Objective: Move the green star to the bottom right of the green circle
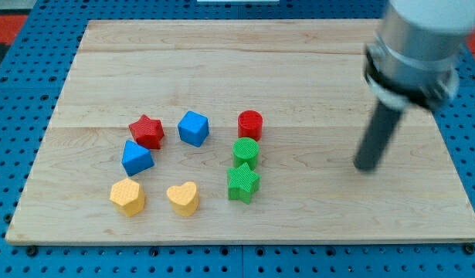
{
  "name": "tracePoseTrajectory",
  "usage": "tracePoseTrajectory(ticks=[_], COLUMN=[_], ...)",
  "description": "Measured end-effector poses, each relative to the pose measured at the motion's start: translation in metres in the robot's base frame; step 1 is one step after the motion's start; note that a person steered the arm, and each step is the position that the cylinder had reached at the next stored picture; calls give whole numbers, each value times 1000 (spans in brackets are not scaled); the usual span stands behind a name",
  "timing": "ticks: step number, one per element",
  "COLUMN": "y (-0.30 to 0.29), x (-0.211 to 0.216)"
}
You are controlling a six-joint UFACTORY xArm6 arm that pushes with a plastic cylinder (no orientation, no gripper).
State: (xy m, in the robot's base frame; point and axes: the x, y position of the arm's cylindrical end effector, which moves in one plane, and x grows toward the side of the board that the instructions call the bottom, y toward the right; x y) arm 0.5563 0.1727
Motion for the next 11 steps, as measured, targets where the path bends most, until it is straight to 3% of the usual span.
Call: tracePoseTrajectory(ticks=[1,2,5,9,10,11], y=[-18,-26,-209,-203,-185,-108], x=[61,63,49,-24,-28,-40])
